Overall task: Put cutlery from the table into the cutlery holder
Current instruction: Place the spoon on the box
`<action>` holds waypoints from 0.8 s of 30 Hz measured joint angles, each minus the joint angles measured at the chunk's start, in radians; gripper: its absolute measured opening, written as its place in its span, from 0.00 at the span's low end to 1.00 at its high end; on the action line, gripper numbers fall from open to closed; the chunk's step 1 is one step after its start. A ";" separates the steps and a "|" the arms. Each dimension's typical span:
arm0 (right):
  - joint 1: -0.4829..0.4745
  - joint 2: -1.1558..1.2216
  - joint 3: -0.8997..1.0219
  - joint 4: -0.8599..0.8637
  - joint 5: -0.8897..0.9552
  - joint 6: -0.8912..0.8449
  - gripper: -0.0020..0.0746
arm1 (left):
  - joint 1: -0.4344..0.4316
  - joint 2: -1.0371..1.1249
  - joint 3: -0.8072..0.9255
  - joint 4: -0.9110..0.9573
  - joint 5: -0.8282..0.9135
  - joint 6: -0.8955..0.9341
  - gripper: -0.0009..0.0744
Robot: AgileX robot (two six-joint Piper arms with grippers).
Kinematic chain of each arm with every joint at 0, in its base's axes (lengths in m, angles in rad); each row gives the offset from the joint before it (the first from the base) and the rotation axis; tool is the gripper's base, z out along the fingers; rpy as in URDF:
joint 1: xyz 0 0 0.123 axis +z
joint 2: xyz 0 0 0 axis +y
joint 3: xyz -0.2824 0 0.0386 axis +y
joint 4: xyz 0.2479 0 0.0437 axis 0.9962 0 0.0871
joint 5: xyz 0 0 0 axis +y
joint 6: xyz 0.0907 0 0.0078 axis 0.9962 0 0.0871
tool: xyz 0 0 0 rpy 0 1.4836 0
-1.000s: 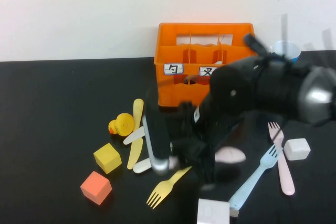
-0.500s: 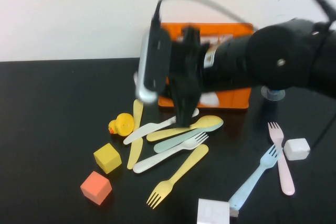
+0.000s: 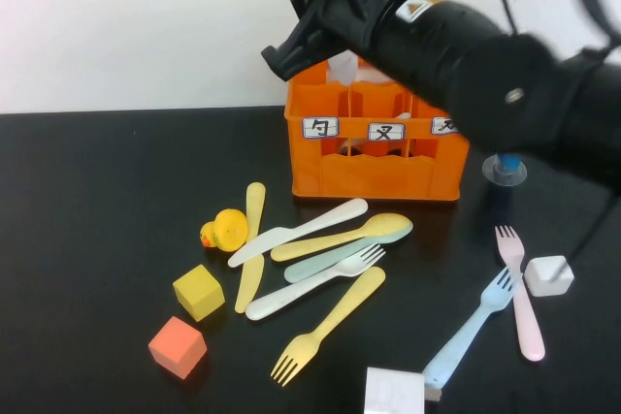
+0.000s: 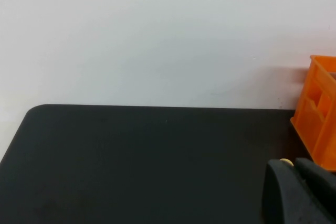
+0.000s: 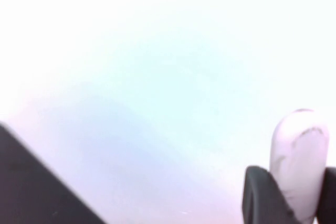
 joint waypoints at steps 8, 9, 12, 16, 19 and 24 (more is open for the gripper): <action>0.000 0.133 0.002 0.021 -0.269 0.152 0.29 | 0.000 0.000 0.000 0.000 -0.004 0.000 0.01; 0.000 0.146 0.002 0.013 -0.294 0.186 0.29 | 0.000 0.000 0.000 0.000 -0.004 0.000 0.01; -0.002 0.177 0.002 -0.042 -0.348 0.265 0.29 | 0.000 0.000 0.000 0.000 -0.004 0.000 0.01; -0.002 0.208 0.002 -0.116 -0.366 0.307 0.29 | 0.000 0.000 0.000 0.000 -0.004 0.000 0.01; -0.002 0.233 0.002 -0.132 -0.369 0.316 0.28 | 0.000 0.000 0.000 0.000 -0.004 0.000 0.01; -0.002 0.263 0.002 -0.154 -0.370 0.336 0.28 | 0.000 0.000 0.000 0.000 -0.004 -0.004 0.01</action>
